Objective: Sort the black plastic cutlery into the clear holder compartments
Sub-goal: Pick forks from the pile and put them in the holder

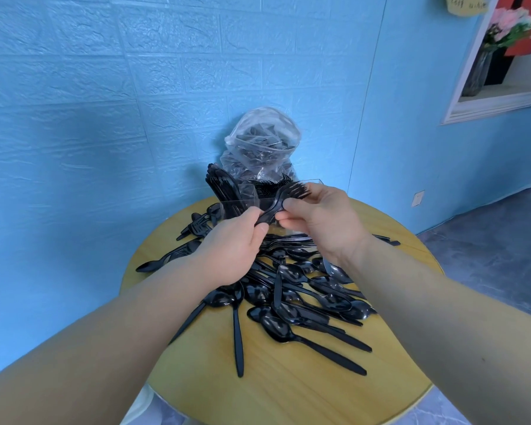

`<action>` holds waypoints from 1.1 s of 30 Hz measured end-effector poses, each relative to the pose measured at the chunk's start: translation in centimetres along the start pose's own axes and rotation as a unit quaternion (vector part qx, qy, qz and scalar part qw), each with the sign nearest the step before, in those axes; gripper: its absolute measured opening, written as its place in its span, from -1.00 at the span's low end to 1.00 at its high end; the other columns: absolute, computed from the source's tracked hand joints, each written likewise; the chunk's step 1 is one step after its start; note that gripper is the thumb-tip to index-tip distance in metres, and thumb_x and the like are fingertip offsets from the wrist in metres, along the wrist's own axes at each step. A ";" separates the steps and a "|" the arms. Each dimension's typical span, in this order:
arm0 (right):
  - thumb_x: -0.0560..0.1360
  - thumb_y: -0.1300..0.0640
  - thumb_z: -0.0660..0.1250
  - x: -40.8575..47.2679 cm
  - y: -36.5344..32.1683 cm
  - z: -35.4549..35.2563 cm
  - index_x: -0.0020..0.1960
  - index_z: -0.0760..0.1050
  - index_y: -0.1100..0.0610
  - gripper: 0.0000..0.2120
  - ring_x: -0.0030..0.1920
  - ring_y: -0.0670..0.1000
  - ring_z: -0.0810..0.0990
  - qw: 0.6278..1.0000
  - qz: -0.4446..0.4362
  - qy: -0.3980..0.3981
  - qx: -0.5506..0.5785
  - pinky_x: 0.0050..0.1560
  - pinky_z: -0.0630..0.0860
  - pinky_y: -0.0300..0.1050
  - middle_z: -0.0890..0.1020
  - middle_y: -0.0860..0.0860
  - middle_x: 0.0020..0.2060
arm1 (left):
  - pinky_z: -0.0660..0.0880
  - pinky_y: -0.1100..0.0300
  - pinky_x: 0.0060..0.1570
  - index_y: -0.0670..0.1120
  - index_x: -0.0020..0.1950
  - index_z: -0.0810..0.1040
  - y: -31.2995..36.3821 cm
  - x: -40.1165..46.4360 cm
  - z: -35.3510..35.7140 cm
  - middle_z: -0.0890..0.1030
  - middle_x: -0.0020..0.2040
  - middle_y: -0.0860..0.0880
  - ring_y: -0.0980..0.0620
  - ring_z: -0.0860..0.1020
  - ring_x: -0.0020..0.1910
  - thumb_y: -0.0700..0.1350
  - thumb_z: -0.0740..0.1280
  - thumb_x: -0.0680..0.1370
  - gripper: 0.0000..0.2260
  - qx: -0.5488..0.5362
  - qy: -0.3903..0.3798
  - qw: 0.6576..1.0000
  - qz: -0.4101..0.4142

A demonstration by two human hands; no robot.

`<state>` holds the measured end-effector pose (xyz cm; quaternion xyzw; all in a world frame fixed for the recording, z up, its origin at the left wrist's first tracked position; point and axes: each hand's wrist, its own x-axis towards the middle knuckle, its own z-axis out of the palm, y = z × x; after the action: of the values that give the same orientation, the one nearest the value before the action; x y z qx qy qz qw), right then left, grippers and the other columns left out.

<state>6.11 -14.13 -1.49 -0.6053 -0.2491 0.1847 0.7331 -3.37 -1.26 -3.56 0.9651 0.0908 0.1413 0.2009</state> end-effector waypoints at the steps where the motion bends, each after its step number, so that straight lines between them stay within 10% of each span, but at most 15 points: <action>1: 0.51 0.37 0.32 0.0 0.0 -0.2 -0.14 0.52 0.20 -0.89 -0.33 -0.06 0.63 1.000 -0.007 0.011 -0.012 -0.18 0.63 -0.23 0.60 0.11 -0.26 | 0.48 -0.05 -0.17 -0.06 0.08 0.34 0.2 0.0 -0.1 0.55 -0.20 -0.05 -0.04 0.53 -0.22 0.02 0.00 0.66 -0.79 0.009 0.000 1.000 0.004; 14: 0.57 0.27 0.21 1.4 -1.0 -1.5 -0.10 0.53 0.07 -0.82 -0.26 -0.05 0.61 0.985 -0.092 0.065 -0.134 -0.21 0.56 -0.27 0.63 0.06 -0.22 | 0.33 0.07 -0.37 -0.06 -0.08 0.26 0.9 3.2 0.0 0.43 -0.29 0.00 -0.02 0.45 -0.33 0.05 -0.01 0.66 -0.77 0.113 0.057 0.990 0.057; 19: 0.49 0.22 0.27 5.0 -3.3 -3.1 -0.19 0.55 -0.05 -0.80 -0.20 0.05 0.65 0.933 -0.217 0.155 -0.242 -0.04 0.59 0.09 0.65 -0.06 -0.31 | 0.43 0.11 0.11 -0.06 0.34 0.35 0.1 5.5 -0.6 0.45 0.18 0.00 0.02 0.48 0.10 0.04 0.20 0.61 -0.66 0.068 0.149 0.986 0.042; 22: 0.48 0.20 0.26 7.4 -5.1 -3.5 -0.08 0.60 0.03 -0.83 -0.20 -0.04 0.58 0.885 -0.295 0.176 -0.314 -0.02 0.53 -0.07 0.60 -0.17 -0.29 | 0.23 0.18 0.35 -0.09 0.53 0.14 -0.9 6.6 -0.3 0.24 0.47 -0.03 0.03 0.30 0.40 0.01 0.25 0.59 -0.44 0.076 0.132 0.988 0.013; 33: 0.53 0.21 0.25 14.1 -1.5 -2.8 0.05 0.63 0.07 -0.79 -0.06 0.09 0.61 0.798 -0.264 -0.027 -0.541 0.01 0.48 -0.09 0.69 0.04 -0.10 | -0.11 0.27 0.41 -0.11 0.56 -0.02 -2.9 9.6 2.3 0.04 0.56 -0.03 0.05 -0.01 0.53 -0.02 0.26 0.59 -0.35 0.079 0.067 0.995 -0.001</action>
<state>19.10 -8.53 1.62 -0.8089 -0.4784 -0.1645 0.2996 6.08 2.72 -4.51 0.9664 0.1157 0.1973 0.1173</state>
